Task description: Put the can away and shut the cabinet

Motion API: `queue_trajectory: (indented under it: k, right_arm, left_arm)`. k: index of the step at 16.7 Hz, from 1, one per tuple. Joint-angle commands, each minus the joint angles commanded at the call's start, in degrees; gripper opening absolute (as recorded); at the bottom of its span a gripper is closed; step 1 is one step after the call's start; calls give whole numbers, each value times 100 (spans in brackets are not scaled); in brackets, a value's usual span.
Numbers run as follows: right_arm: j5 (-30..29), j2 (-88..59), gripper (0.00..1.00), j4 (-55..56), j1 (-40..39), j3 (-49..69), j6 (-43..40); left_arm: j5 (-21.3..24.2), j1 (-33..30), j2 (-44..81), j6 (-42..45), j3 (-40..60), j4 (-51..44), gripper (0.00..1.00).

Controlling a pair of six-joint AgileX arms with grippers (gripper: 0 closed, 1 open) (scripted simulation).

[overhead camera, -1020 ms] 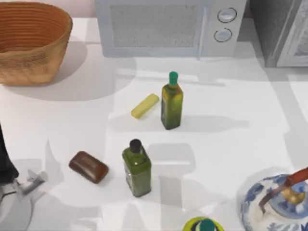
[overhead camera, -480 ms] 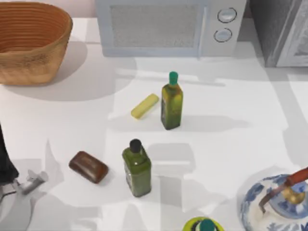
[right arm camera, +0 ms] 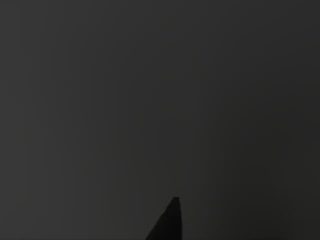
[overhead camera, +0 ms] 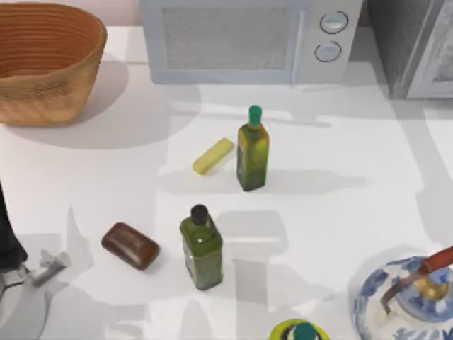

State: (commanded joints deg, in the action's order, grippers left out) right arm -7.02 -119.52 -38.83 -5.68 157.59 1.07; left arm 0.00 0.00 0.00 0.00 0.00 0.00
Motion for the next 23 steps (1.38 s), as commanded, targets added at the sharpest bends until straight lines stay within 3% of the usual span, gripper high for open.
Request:
queue_trajectory:
  k: [3, 4, 15, 19, 23]
  right_arm:
    - [0, 0, 98, 0, 0, 0, 0]
    - [0, 0, 100, 0, 0, 0, 0]
    - [-1, 75, 100, 11, 2, -159, -26]
    - [-1, 810, 100, 145, 93, -1142, -117]
    - [27, 2115, 100, 501, 224, -3042, -174]
  left_arm:
    - [0, 0, 0, 0, 0, 0, 100]
    - [0, 0, 0, 0, 0, 0, 100]
    - [0, 0, 0, 0, 0, 0, 100]
    - [0, 0, 0, 0, 0, 0, 100]
    - [0, 0, 0, 0, 0, 0, 100]
